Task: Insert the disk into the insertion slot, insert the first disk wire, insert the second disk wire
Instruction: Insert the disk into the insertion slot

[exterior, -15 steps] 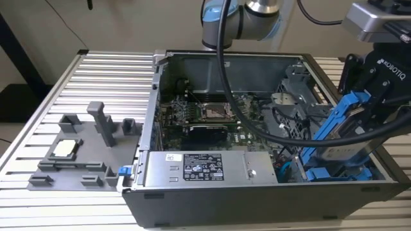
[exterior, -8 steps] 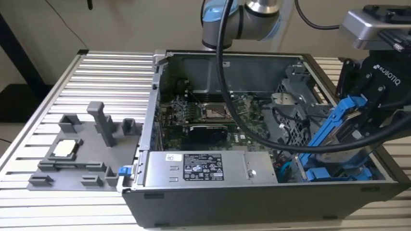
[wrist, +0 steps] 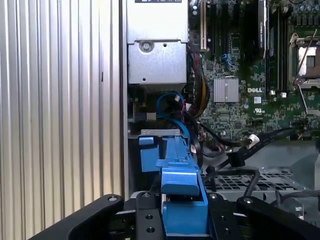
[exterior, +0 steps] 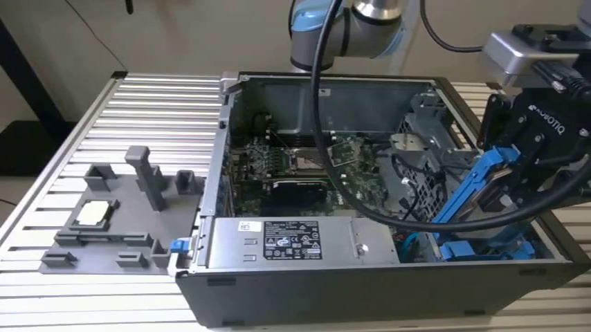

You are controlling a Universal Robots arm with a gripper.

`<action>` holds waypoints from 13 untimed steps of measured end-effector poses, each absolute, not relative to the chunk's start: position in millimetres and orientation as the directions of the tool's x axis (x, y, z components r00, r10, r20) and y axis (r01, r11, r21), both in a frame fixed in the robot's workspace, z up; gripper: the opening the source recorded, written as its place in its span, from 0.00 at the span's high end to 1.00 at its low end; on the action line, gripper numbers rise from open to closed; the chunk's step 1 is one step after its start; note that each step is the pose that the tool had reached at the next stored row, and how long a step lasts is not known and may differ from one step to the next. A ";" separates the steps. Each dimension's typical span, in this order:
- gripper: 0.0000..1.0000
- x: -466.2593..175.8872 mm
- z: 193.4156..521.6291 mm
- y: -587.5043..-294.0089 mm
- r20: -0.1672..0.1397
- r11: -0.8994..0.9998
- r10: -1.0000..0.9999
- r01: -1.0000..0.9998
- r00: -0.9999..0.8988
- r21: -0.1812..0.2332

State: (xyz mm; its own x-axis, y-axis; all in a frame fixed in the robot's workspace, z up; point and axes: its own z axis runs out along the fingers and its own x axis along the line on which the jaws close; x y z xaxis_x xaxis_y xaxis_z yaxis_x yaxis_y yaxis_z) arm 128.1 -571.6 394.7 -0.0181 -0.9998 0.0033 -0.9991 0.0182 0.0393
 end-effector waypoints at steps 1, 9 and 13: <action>0.67 128.1 392.9 -571.6 0.003 0.018 -1.000 -0.999 -0.018 0.039; 0.67 127.4 382.3 -570.5 0.003 0.018 -1.000 -0.999 -0.018 0.039; 0.67 127.0 381.3 -568.9 0.003 0.018 -1.000 -0.999 -0.018 0.039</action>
State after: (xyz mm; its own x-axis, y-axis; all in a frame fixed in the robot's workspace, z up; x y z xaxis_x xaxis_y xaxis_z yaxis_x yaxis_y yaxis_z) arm 127.0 -568.9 381.3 -0.0181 -0.9998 0.0034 -0.9991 0.0182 0.0393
